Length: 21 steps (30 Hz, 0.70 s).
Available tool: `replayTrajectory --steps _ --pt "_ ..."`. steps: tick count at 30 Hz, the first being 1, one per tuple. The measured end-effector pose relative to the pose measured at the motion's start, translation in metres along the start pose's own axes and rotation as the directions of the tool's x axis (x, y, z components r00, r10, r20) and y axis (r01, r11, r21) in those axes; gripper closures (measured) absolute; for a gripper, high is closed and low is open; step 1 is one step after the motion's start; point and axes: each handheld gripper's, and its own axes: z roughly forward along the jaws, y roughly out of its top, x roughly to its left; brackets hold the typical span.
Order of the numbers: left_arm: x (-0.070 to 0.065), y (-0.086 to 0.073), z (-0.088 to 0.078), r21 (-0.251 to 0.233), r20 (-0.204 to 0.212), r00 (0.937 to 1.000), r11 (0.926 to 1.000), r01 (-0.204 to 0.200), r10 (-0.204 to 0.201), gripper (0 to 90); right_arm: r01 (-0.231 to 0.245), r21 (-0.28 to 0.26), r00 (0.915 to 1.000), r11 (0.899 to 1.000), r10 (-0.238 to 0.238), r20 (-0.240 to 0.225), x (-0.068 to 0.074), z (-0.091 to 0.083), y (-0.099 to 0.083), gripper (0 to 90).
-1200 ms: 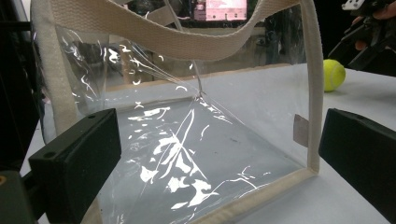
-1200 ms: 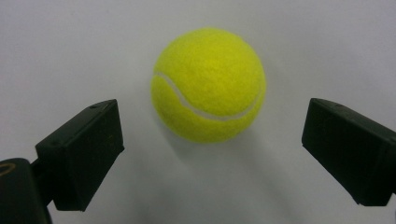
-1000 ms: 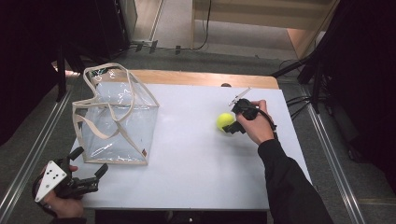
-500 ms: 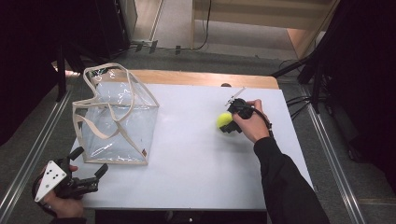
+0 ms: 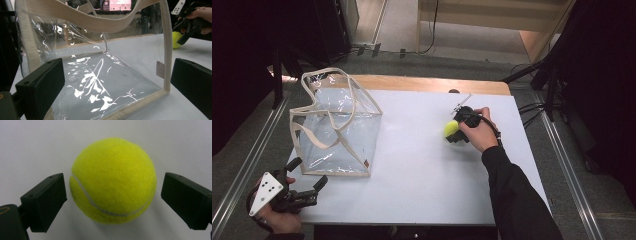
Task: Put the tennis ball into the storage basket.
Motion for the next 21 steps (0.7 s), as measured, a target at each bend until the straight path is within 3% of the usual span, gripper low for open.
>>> replayTrajectory --steps 21 --pt "0.0007 -0.0001 0.0002 -0.006 0.001 1.0000 1.0000 0.003 -0.003 0.0 0.015 0.013 0.9999 1.000 -0.014 -0.005 0.0014 0.0084 0.0070 14.3"
